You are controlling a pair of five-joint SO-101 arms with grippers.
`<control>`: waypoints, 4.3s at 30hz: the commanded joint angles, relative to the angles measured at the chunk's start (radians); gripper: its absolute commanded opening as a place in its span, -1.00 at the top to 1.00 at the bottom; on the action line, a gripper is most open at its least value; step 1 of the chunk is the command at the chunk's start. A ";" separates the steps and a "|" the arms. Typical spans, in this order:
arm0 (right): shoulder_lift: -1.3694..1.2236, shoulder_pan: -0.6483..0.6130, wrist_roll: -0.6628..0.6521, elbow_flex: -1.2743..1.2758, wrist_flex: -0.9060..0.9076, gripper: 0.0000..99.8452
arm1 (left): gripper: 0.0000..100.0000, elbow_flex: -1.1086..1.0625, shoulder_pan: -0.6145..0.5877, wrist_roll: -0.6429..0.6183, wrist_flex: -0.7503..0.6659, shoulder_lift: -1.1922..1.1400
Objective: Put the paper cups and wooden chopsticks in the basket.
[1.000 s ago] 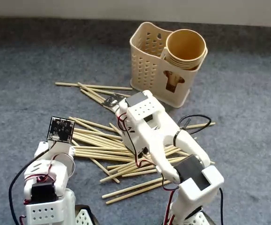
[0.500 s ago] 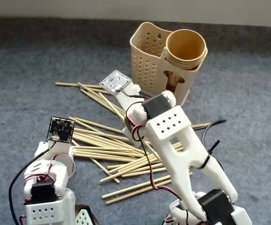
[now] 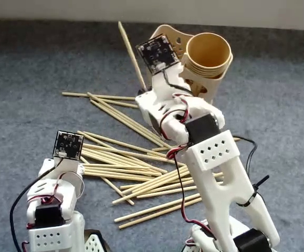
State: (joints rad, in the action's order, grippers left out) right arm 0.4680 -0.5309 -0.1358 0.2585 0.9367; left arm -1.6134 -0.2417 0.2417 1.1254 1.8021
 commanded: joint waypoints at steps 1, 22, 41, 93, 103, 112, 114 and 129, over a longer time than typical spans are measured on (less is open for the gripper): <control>0.039 0.051 0.060 -0.008 -0.165 0.99 | 0.98 0.010 -0.010 0.006 -0.006 0.010; 0.036 0.183 0.060 0.320 -1.236 0.99 | 0.98 0.010 -0.010 0.006 -0.006 0.010; -0.199 0.257 0.060 0.358 -1.415 0.99 | 0.98 0.008 -0.010 0.006 -0.006 0.010; 0.970 -0.234 0.348 0.529 -0.189 0.78 | 0.98 0.008 -0.008 0.006 -0.006 0.010; 0.974 -0.234 0.347 0.529 -0.189 0.78 | 0.98 0.008 -0.008 0.006 -0.006 0.010; 0.974 -0.232 0.344 0.556 -0.196 0.78 | 0.98 0.008 -0.008 0.006 -0.006 0.010; 0.974 -0.229 0.344 0.556 -0.196 0.78 | 0.98 0.008 -0.008 0.006 -0.006 0.010; 0.975 -0.231 0.345 0.595 -0.193 0.78 | 0.98 0.008 -0.013 0.006 -0.006 0.010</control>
State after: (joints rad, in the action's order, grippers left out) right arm 1.4423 -0.7564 0.2002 0.8615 0.7449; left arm -1.6134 -0.2417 0.2417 1.1254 1.8021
